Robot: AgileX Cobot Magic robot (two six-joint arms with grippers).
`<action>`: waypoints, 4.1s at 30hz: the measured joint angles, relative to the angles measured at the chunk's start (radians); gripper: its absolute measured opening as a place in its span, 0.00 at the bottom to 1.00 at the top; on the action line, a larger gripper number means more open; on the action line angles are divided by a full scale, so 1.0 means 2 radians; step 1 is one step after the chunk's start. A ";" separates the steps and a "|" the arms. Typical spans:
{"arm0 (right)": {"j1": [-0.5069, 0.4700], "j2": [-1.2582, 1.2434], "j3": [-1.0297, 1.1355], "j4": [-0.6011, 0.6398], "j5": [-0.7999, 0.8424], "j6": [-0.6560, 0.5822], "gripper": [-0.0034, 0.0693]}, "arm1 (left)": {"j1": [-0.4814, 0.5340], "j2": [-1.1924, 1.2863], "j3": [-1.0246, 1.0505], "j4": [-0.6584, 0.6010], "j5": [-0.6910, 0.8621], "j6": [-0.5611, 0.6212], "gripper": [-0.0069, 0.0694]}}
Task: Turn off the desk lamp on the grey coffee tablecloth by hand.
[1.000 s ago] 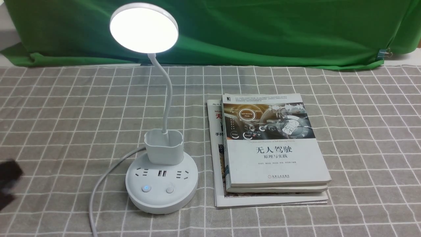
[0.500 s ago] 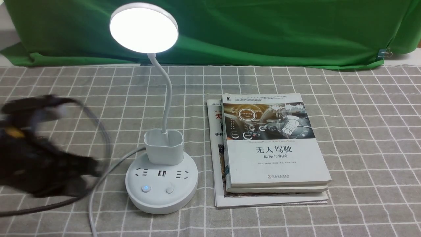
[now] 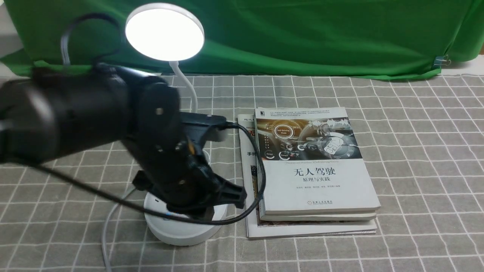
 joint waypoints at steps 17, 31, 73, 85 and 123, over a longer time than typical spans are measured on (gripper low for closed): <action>0.000 0.000 0.000 0.000 0.000 0.000 0.10 | 0.024 0.050 -0.026 0.041 0.011 -0.005 0.08; 0.000 0.000 0.000 0.000 0.000 0.000 0.10 | 0.028 0.086 -0.032 0.040 0.006 0.001 0.08; 0.000 0.000 0.000 0.000 0.000 0.000 0.10 | 0.027 0.014 -0.028 0.045 0.013 0.010 0.09; 0.000 0.000 0.000 0.000 0.000 0.000 0.10 | 0.018 -0.273 0.215 0.045 -0.202 0.012 0.09; 0.000 0.000 0.000 0.000 0.000 0.000 0.10 | 0.251 -0.778 0.551 0.014 -0.421 0.158 0.09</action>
